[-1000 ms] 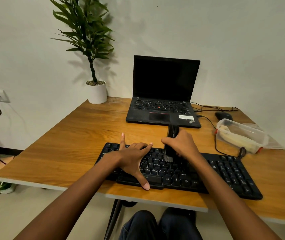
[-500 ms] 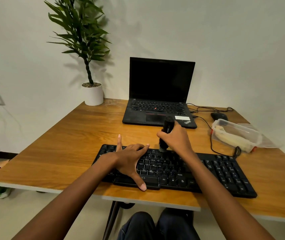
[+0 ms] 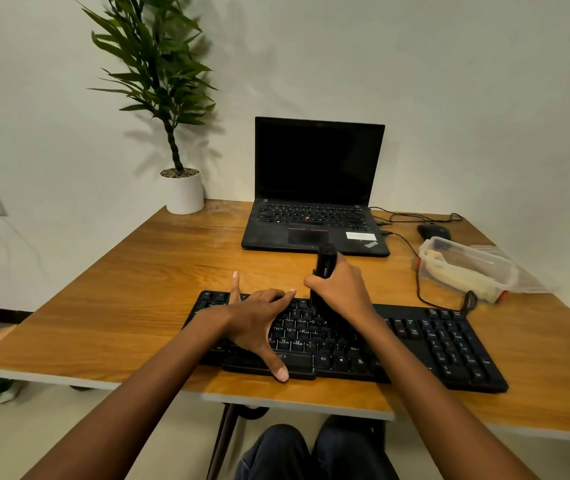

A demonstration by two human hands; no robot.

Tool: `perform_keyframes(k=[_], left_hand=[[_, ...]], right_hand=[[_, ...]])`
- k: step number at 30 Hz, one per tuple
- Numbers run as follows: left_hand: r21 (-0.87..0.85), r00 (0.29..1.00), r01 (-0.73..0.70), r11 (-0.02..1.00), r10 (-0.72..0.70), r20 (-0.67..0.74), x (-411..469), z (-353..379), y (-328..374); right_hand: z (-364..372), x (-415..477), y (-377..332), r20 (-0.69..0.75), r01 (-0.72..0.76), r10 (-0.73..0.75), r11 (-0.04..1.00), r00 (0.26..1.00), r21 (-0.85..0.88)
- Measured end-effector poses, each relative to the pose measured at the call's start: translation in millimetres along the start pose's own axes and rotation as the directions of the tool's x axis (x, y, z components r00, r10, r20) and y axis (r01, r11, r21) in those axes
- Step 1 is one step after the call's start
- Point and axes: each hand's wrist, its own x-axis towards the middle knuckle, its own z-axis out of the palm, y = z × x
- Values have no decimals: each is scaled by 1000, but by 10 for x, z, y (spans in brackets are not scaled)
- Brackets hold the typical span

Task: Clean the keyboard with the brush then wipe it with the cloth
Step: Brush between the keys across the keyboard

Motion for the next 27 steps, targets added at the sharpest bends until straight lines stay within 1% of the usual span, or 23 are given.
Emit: perform_keyframes(k=[3,5,7,9,13,15,17,18,21,22,25,27], left_hand=[[6,1000,0,1000,0,5,1,-6,-1],[5,1000,1,1000,-1,4,4,-6,-7],[7,1000,2,1000,-3,3,8,-4,-11],[8,1000,4,1000,-4,5,12,-2,-11],[8,1000,11,1000,-12,19,12,-6,-5],[1,1000,14,1000,-14,24,12,-15,2],[-5,1000,14,1000,-14,22,6,-17,1],[-2,1000,13,1000,-13,21,6,-17,-2],[0,1000,12,1000,-12,23,6,-4,-10],[-2,1000,13,1000,-13,23,3,0,-14],[-6,1000,10,1000,-10,22,8,5,-29],[-5,1000,6,1000,-6,25,6,2,-23]], right_hand=[[-7,4,-3,105,-32,39,997,994,-67],[-66,69,-41,154,-31,36,999,987,-33],[-98,120,-58,91,6,-9,1000,996,27],[-68,102,-38,18,43,-44,998,999,36],[26,-24,81,10,15,-16,1000,1000,17],[-32,-12,55,90,-14,15,1000,996,-8],[-101,27,-23,172,-13,18,999,985,-30],[-115,43,-58,156,-1,5,1000,988,-24],[-64,23,-91,-26,25,-25,1000,999,-1],[-24,-20,-80,-53,25,-26,999,998,-21],[55,-185,-22,-77,20,-26,997,997,-70],[41,-231,-15,-55,4,-9,995,998,-95]])
